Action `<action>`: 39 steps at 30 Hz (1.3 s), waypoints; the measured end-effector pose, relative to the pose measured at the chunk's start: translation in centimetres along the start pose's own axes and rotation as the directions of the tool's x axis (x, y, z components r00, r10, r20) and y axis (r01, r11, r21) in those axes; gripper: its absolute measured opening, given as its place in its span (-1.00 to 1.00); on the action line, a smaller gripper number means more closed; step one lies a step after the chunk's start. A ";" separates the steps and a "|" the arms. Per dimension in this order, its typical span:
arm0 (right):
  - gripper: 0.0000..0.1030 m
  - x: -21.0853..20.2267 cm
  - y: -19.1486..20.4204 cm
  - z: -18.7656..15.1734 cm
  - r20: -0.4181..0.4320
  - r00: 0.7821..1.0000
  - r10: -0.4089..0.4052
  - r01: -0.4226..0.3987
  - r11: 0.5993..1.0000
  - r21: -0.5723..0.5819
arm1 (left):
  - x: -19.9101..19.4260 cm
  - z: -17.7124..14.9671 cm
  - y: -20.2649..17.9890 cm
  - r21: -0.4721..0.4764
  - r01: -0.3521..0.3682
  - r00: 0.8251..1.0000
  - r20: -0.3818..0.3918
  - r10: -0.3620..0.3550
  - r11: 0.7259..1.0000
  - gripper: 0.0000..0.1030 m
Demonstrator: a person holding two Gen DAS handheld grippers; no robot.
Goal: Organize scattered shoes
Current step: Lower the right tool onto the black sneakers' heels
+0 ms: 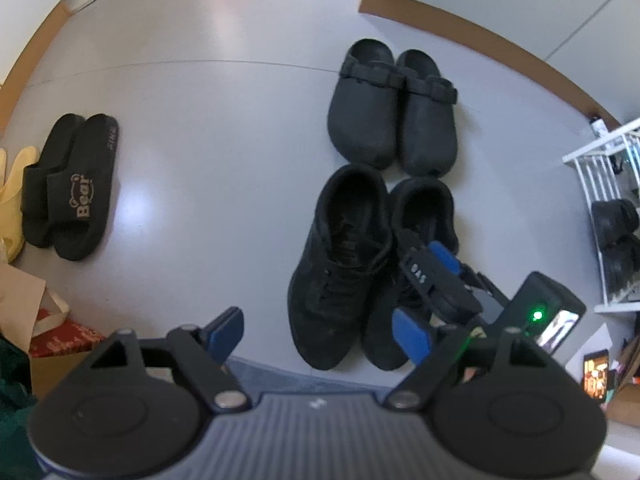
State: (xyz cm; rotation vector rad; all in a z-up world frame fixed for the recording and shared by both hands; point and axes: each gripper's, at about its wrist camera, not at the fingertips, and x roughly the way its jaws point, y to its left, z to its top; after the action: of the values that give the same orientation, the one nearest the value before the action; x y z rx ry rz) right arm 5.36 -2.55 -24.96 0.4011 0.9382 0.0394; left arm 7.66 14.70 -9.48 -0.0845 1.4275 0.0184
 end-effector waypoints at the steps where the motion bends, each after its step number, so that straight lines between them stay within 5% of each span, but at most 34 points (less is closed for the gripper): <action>1: -0.02 0.2 0.2 0.1 0.001 1.000 0.000 0.000 1.000 0.001 | 0.1 0.1 0.1 -0.004 -0.009 1.000 -0.003 0.009 1.000 0.63; 14: 0.02 3.8 0.9 -0.4 -0.085 0.996 -0.041 0.037 0.998 -0.044 | 0.7 0.4 -0.8 0.015 -0.010 1.000 -0.026 0.011 1.000 0.66; 28: 0.01 1.2 0.9 -5.0 0.069 0.997 -0.035 0.044 0.991 -0.130 | 0.9 0.8 -1.3 0.024 -0.015 0.999 -0.033 0.016 1.000 0.67; 39: 0.00 1.8 0.6 -3.6 0.050 0.997 -0.057 0.062 0.992 -0.109 | 0.9 1.1 -0.8 0.011 -0.010 0.999 -0.033 0.010 1.000 0.68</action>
State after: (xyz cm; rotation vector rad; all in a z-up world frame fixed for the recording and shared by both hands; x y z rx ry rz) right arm 3.71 -0.47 -28.02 0.2706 0.8971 0.0271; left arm 8.96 13.93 -10.15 -0.0690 1.4614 0.0174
